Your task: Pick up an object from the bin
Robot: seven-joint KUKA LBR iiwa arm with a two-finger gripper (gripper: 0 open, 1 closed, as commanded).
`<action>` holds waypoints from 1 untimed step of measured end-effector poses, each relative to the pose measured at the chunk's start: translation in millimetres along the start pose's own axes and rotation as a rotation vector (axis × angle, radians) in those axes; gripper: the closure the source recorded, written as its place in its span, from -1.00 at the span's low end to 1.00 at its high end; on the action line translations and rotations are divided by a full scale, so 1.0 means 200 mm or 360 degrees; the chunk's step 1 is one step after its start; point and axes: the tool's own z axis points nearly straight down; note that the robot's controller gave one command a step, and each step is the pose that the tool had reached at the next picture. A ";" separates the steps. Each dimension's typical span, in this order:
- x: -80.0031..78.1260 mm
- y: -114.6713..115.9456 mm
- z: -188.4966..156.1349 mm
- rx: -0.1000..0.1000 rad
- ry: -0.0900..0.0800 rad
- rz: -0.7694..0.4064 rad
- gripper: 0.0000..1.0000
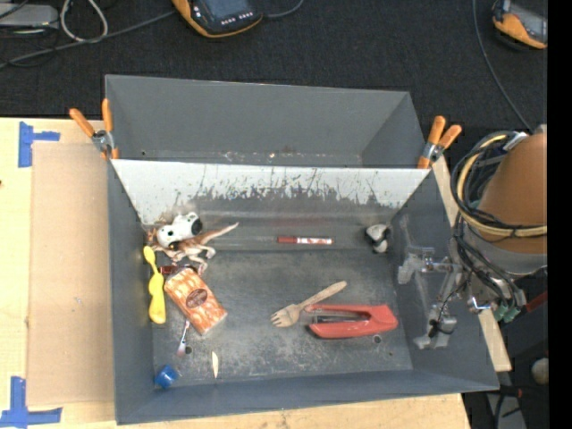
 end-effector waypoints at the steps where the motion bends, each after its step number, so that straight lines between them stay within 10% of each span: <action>1: -0.01 0.00 -0.02 0.0003 -0.0013 -0.0008 -1.00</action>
Offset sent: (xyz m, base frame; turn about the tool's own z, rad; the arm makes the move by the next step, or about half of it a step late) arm 0.0418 0.0062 -0.1554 0.0040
